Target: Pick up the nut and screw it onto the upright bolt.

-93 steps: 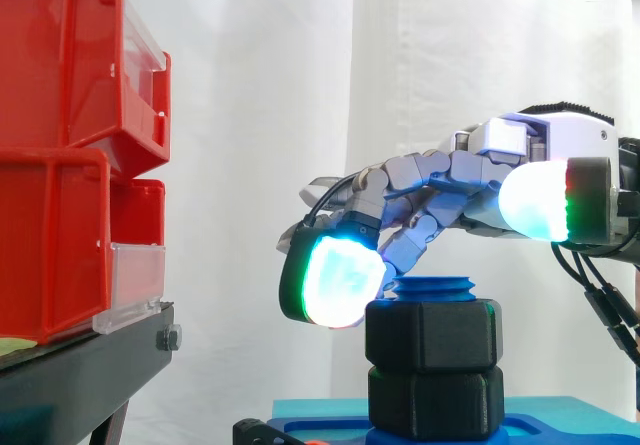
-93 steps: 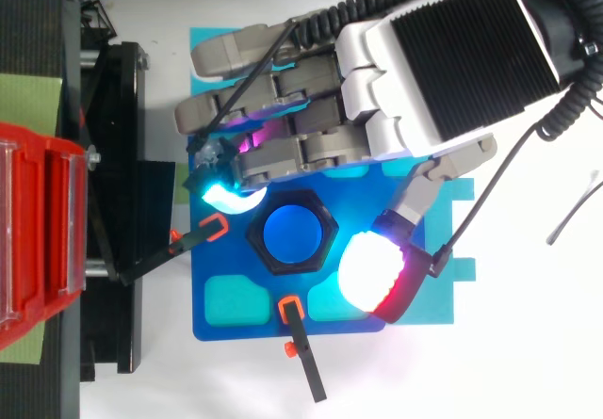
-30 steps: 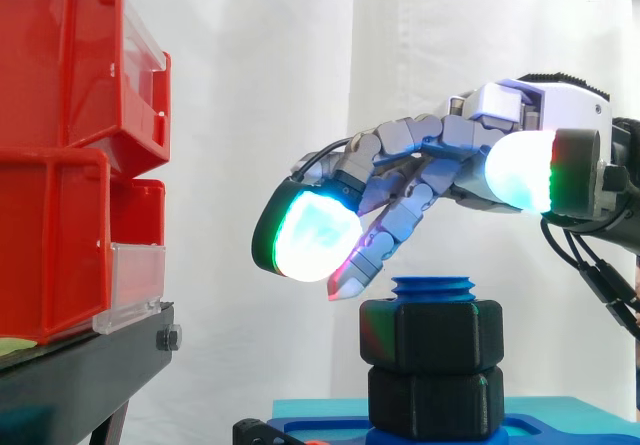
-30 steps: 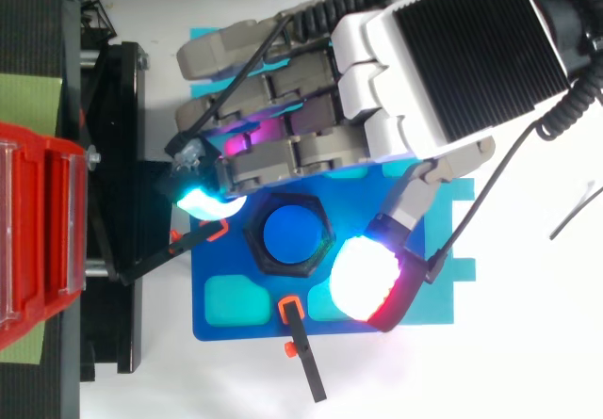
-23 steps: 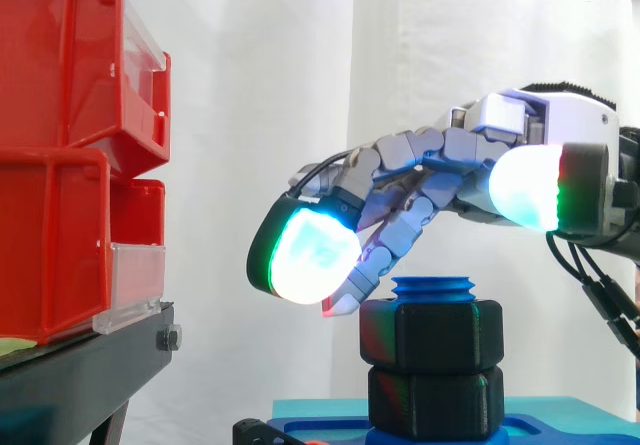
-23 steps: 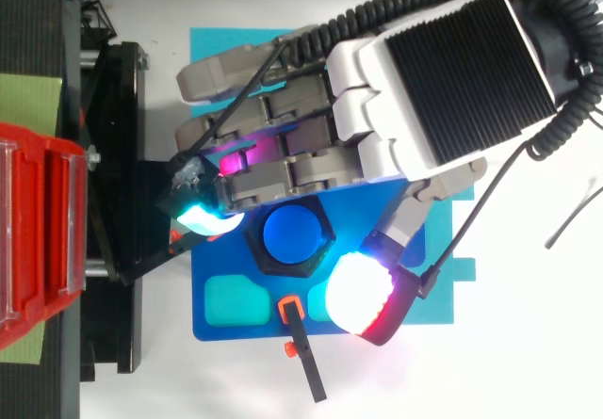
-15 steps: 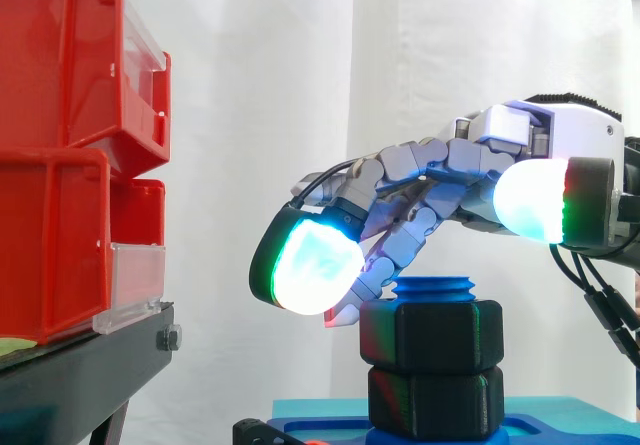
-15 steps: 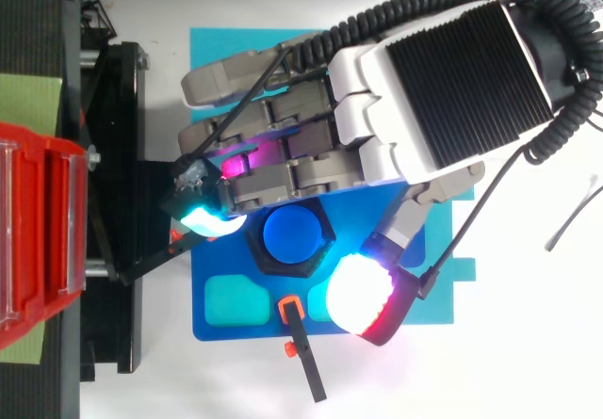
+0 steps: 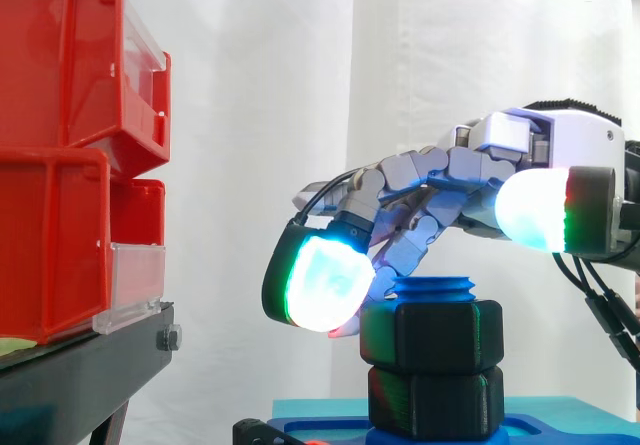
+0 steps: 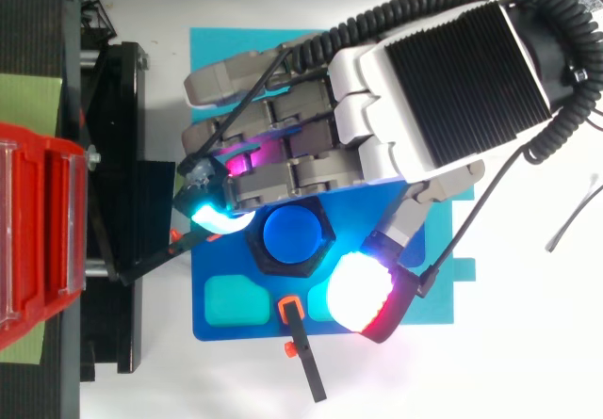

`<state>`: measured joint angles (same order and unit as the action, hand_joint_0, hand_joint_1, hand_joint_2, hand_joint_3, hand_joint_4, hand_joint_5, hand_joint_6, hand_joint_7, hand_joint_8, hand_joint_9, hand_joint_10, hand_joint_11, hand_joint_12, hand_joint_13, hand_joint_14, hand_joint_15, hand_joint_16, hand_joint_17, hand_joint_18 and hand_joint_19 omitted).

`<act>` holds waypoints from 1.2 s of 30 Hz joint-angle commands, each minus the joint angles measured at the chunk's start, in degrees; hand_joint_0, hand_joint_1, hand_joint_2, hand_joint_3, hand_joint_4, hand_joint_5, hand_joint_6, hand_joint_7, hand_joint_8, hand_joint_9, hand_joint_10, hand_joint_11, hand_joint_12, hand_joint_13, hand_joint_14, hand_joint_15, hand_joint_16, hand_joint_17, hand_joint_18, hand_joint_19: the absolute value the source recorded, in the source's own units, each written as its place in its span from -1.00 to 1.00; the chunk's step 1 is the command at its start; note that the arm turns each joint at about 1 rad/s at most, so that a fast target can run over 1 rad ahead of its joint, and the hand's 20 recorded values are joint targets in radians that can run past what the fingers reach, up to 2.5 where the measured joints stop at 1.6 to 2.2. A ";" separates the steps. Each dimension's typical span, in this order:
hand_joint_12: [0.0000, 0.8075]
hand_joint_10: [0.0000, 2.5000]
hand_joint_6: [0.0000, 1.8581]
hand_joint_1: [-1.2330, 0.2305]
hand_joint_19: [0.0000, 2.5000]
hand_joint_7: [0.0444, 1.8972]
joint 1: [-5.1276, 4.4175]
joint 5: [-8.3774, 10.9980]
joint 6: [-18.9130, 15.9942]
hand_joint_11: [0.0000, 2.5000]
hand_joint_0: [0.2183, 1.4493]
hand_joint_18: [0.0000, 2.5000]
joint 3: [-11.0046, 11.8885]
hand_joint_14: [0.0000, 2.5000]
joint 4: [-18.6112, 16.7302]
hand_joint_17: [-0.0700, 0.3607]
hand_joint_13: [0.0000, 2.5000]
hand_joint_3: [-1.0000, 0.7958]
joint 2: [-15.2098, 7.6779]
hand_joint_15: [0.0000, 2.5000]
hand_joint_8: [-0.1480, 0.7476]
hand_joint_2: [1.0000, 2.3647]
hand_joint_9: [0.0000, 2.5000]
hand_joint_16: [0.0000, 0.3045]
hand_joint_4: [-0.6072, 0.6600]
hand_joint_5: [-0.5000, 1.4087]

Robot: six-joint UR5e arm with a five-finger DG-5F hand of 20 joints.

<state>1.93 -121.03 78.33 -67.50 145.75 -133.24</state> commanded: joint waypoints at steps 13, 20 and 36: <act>-0.37 -1.00 -0.46 0.48 -1.00 0.15 0.53 -0.17 0.42 -1.00 -0.49 -0.83 0.00 -1.00 1.55 -0.40 -0.54 -0.44 0.00 -1.00 -0.11 -1.00 -0.22 -0.83 0.37 -0.49; -0.40 -1.00 -0.46 0.48 -1.00 0.36 0.80 -0.26 0.42 -1.00 -0.48 -0.77 -0.09 -1.00 1.55 -0.42 -0.51 -0.44 0.00 -1.00 -0.10 -1.00 -0.18 -0.84 0.29 -0.46; -0.57 -1.00 -0.37 0.41 -0.92 0.37 1.85 -0.96 0.42 -1.00 -0.46 -0.53 -0.09 -1.00 1.99 -0.51 -0.30 -0.44 0.00 -1.00 -0.11 -1.00 0.05 -0.90 0.13 -0.41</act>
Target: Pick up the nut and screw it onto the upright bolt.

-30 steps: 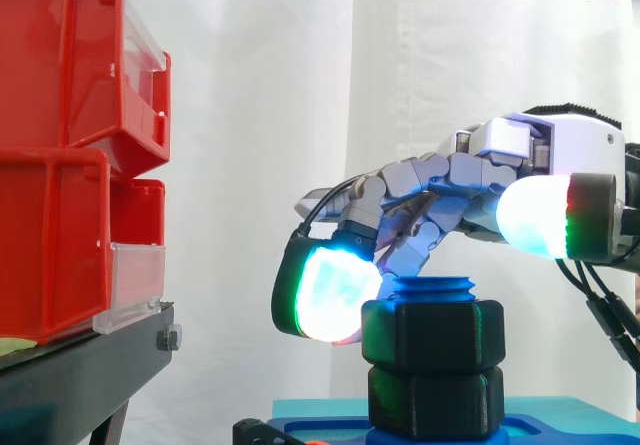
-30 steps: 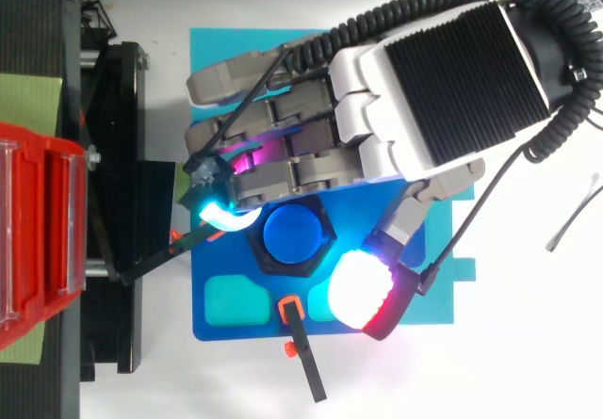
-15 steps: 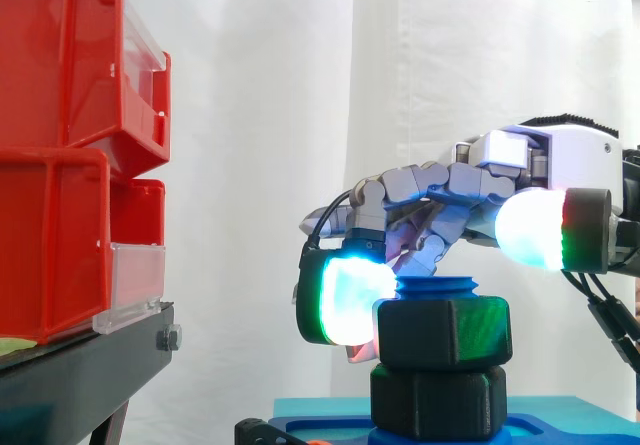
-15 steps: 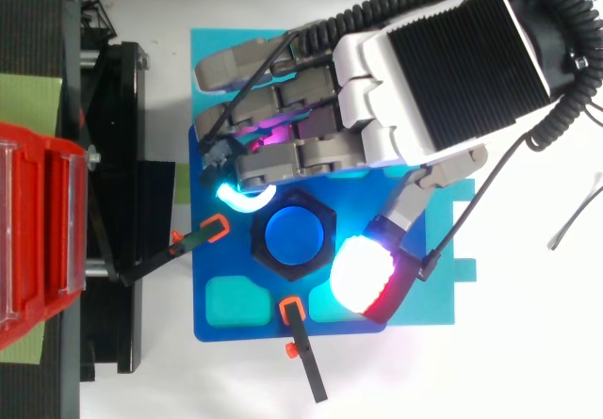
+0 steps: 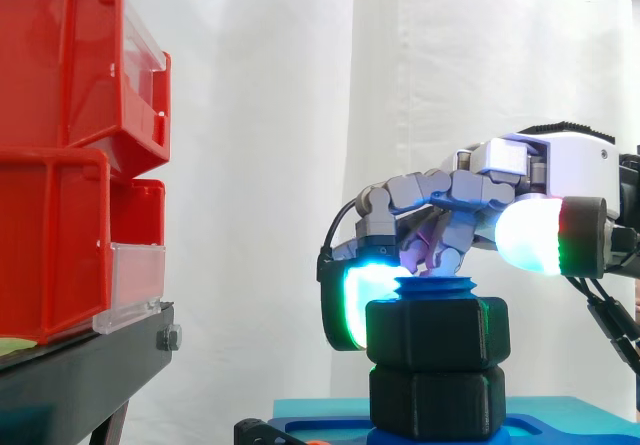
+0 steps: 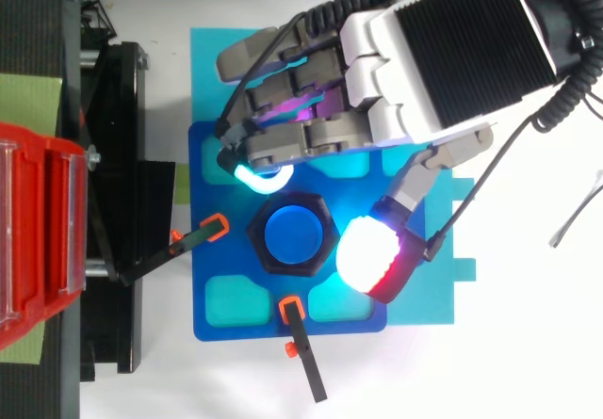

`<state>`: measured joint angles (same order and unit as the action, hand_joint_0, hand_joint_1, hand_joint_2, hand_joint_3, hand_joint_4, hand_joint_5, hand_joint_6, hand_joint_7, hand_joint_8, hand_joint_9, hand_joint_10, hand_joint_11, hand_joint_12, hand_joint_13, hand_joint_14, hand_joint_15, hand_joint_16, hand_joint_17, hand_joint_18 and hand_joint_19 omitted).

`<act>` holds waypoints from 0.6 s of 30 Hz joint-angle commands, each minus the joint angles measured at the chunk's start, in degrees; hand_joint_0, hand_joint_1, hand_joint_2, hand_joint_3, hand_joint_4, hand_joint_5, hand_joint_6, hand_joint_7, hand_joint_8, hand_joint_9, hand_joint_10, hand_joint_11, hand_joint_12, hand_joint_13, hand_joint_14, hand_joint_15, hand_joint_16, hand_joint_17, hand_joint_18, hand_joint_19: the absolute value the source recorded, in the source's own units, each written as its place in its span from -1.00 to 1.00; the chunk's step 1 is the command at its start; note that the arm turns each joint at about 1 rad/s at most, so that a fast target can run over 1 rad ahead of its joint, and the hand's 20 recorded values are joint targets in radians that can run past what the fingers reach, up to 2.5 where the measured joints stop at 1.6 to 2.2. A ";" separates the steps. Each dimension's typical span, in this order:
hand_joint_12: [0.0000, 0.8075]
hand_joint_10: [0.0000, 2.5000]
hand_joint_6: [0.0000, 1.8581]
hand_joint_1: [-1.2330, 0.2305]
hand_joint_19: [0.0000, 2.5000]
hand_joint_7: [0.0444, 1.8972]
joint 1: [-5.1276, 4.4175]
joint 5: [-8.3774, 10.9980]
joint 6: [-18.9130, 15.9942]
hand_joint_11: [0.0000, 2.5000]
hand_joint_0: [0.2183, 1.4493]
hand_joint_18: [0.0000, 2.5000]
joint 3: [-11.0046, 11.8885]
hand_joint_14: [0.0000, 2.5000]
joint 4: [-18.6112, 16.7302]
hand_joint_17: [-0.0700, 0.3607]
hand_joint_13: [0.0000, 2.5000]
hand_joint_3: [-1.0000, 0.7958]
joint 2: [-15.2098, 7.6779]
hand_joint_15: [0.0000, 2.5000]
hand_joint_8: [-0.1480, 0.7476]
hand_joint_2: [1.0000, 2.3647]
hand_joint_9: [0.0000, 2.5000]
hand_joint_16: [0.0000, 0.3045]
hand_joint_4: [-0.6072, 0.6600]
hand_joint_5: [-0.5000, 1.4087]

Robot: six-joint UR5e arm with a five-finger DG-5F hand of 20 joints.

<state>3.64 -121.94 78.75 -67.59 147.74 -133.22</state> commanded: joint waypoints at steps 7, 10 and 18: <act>-0.65 -1.00 -0.35 0.37 -0.87 0.34 0.58 -0.67 0.00 -1.00 -0.46 -0.41 0.00 -1.00 -0.26 -0.56 -0.20 -0.44 0.07 -1.00 -0.13 -1.00 0.19 -0.93 0.10 -0.40; -0.68 -1.00 -0.35 0.34 -0.84 0.34 0.66 -1.02 0.00 -0.97 -0.46 -0.36 0.00 -1.00 -0.35 -0.57 -0.15 -0.44 -0.02 -1.00 -0.15 -1.00 0.26 -0.94 0.10 -0.39; -0.68 -1.00 -0.36 0.35 -0.82 0.37 1.01 -1.20 0.00 -0.93 -0.47 -0.33 0.00 -1.00 -0.52 -0.57 -0.12 -0.44 0.07 -0.99 -0.15 -1.00 0.31 -0.94 0.08 -0.39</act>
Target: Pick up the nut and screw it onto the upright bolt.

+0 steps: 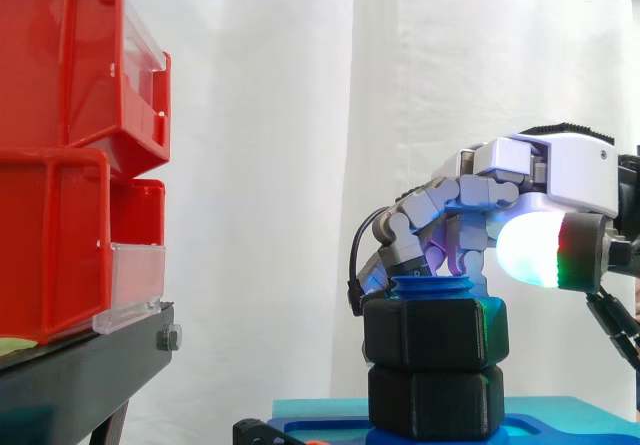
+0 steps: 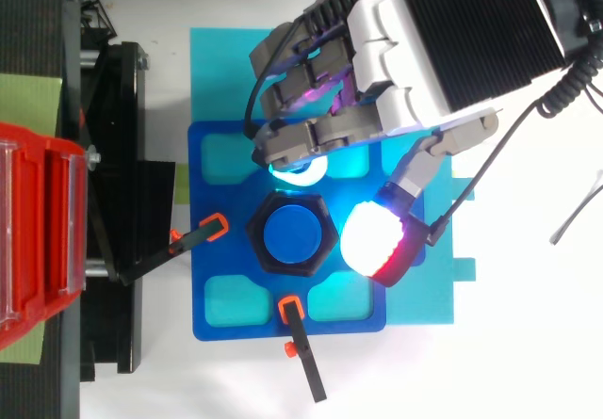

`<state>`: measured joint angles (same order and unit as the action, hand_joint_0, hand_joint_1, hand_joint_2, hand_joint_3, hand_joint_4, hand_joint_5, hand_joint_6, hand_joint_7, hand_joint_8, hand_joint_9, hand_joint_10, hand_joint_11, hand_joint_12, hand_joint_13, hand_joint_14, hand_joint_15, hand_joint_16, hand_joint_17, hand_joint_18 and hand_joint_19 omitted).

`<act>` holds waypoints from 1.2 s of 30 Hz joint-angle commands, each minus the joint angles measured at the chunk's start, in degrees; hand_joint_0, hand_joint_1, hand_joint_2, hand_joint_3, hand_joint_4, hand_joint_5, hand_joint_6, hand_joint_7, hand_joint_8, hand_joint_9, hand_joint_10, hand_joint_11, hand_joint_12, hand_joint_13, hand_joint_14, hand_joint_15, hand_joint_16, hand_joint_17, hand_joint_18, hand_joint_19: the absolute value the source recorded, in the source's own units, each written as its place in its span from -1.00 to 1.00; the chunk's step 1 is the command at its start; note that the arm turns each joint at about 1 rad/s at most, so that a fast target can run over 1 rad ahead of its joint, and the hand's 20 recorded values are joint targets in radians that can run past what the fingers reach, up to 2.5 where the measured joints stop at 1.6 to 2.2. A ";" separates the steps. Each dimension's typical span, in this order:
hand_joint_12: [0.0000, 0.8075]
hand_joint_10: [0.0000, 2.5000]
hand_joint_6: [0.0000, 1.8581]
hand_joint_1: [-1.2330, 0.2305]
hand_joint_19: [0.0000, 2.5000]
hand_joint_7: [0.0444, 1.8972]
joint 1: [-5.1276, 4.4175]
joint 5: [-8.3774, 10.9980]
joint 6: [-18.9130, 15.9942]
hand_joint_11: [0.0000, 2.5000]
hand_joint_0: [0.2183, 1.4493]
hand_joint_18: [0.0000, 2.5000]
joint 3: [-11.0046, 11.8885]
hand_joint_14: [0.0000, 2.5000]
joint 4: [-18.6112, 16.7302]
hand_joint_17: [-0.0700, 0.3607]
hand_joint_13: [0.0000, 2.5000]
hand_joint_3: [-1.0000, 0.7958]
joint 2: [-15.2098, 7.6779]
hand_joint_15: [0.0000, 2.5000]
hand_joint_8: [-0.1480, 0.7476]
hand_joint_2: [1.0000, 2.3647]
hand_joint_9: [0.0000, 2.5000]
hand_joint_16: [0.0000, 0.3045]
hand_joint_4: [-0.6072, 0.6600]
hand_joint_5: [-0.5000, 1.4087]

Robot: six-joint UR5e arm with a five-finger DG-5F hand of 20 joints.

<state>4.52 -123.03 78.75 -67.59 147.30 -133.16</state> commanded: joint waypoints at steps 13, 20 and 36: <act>-0.46 -1.00 -0.46 0.51 -0.86 -0.10 0.57 -1.07 0.00 -1.00 -0.53 -0.61 0.35 -1.00 -1.48 -0.37 -0.40 -0.44 0.01 -1.00 -0.16 -1.00 -0.09 -0.81 0.35 -0.54; -0.43 -1.00 -0.46 0.53 -0.91 -0.28 0.22 -0.98 0.00 -1.00 -0.54 -0.68 0.35 -1.00 -1.66 -0.35 -0.47 -0.44 0.01 -1.00 -0.18 -1.00 -0.20 -0.79 0.31 -0.57; -0.31 -1.00 -0.46 0.60 -1.00 -0.29 -1.89 2.00 0.09 -1.00 -0.55 -0.90 0.18 -1.00 0.54 -0.33 -0.64 -0.44 -0.08 -1.00 -0.18 -1.00 -0.40 -0.79 0.30 -0.58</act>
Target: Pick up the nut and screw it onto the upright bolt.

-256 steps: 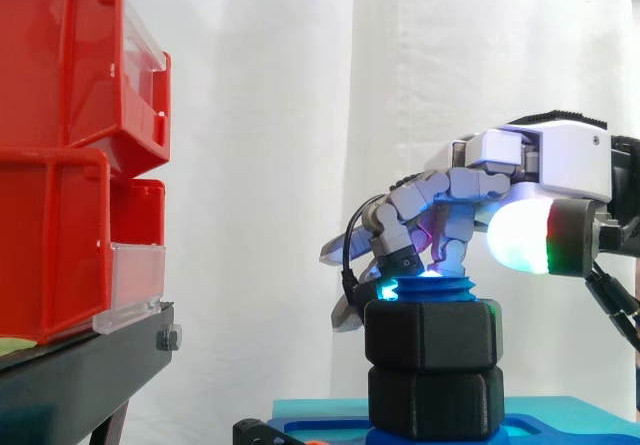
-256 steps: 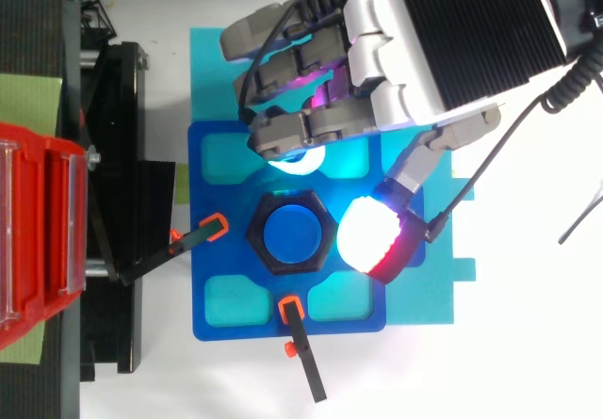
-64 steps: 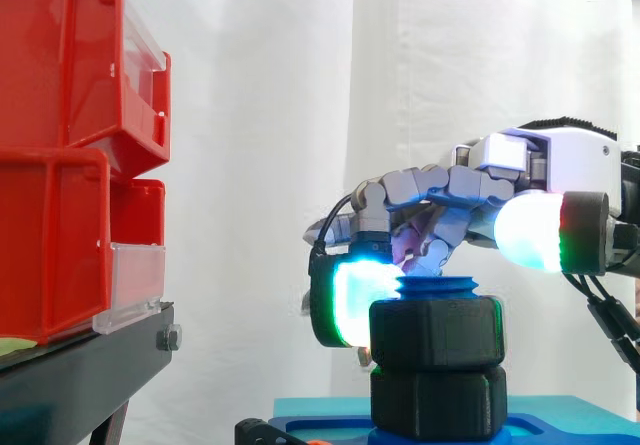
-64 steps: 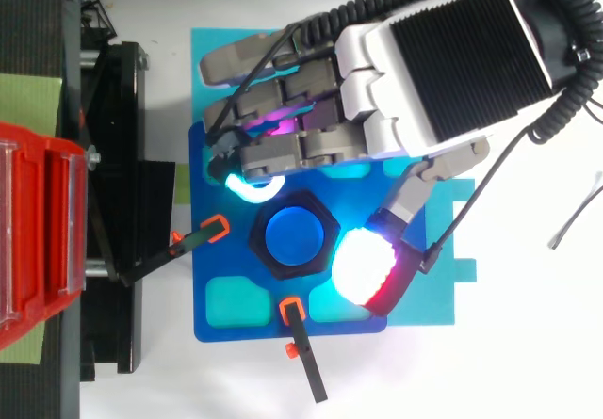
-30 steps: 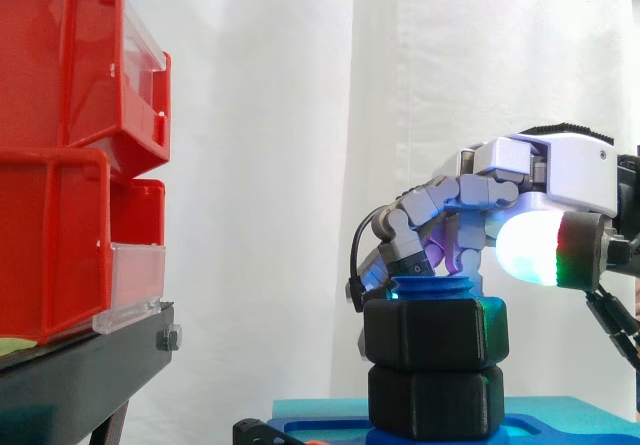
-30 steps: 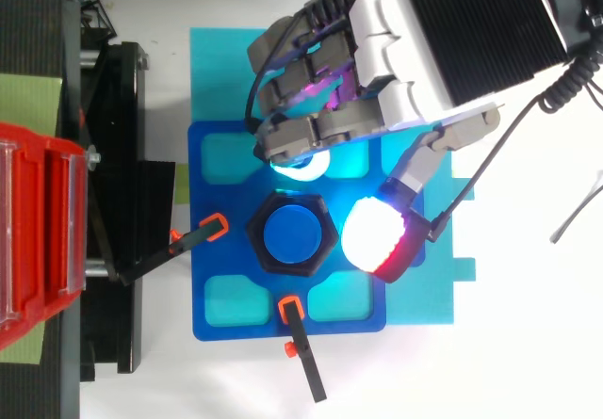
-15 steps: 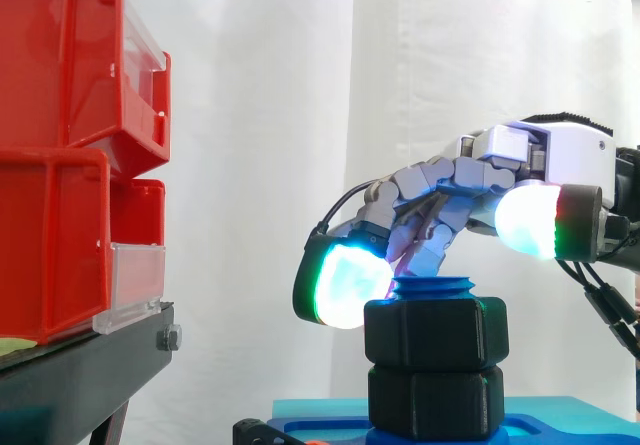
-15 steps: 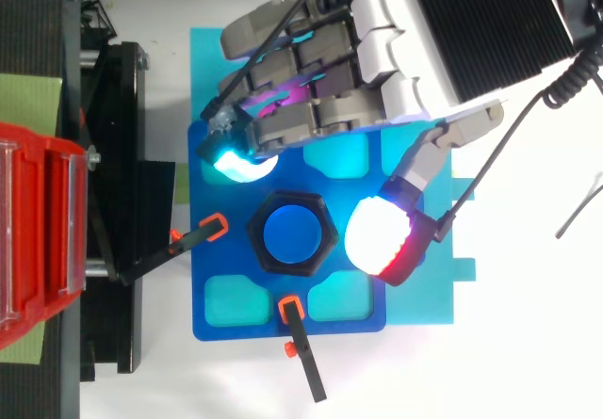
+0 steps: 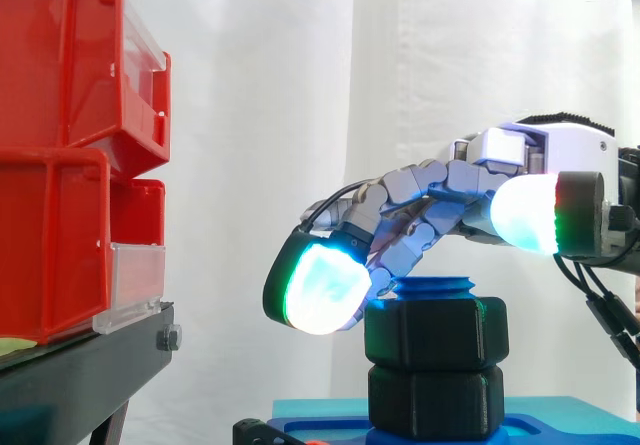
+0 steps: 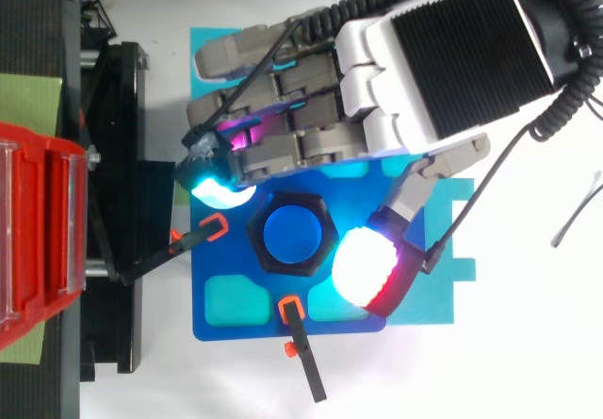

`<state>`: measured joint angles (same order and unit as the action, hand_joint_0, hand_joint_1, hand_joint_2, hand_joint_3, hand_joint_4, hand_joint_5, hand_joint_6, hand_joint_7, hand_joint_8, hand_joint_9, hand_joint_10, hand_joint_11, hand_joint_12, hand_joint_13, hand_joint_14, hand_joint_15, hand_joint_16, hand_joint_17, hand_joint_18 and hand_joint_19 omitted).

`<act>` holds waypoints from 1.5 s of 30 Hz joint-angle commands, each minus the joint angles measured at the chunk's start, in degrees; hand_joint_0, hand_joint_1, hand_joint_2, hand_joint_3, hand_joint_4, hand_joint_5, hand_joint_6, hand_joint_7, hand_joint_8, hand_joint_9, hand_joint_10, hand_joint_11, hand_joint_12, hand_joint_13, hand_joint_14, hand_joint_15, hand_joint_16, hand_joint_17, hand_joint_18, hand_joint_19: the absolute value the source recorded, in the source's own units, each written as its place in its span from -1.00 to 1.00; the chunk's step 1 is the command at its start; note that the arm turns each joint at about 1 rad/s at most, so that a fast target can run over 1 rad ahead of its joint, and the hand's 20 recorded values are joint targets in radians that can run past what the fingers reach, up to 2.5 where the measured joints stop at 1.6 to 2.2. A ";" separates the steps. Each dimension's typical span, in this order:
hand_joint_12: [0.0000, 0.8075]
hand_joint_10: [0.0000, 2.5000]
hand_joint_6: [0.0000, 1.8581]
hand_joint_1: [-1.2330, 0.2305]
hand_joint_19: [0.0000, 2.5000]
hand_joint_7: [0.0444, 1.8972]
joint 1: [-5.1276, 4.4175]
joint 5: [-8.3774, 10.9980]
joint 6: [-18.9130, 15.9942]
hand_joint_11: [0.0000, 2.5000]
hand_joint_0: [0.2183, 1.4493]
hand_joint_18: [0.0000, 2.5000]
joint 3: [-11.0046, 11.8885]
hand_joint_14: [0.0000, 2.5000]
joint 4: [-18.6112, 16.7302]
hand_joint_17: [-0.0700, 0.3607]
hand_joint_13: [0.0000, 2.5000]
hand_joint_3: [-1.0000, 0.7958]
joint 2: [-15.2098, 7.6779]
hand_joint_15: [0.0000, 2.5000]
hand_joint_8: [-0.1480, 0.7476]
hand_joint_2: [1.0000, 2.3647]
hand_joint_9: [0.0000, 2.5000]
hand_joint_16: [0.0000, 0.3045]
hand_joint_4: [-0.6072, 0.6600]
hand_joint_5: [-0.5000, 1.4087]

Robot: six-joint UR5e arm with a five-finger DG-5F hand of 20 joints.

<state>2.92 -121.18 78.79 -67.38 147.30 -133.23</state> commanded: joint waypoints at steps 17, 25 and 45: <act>-0.33 -1.00 -0.46 0.57 -1.00 0.19 -0.64 0.68 0.66 -1.00 -0.51 -0.83 -0.12 -1.00 2.46 -0.35 -0.57 -0.44 -0.01 -1.00 -0.12 -1.00 -0.33 -0.80 0.35 -0.50; -0.38 -1.00 -0.46 0.53 -0.97 0.45 -0.37 0.51 0.66 -1.00 -0.49 -0.75 -0.03 -1.00 1.93 -0.38 -0.50 -0.44 -0.01 -1.00 -0.10 -1.00 -0.25 -0.81 0.26 -0.46; -0.66 -1.00 -0.32 0.36 -0.77 0.26 0.24 -0.02 0.66 -0.98 -0.48 -0.34 -0.03 -1.00 1.93 -0.52 -0.16 -0.44 0.07 -0.98 -0.19 -1.00 0.21 -0.90 0.06 -0.40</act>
<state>3.12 -121.08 79.45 -67.46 149.35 -133.16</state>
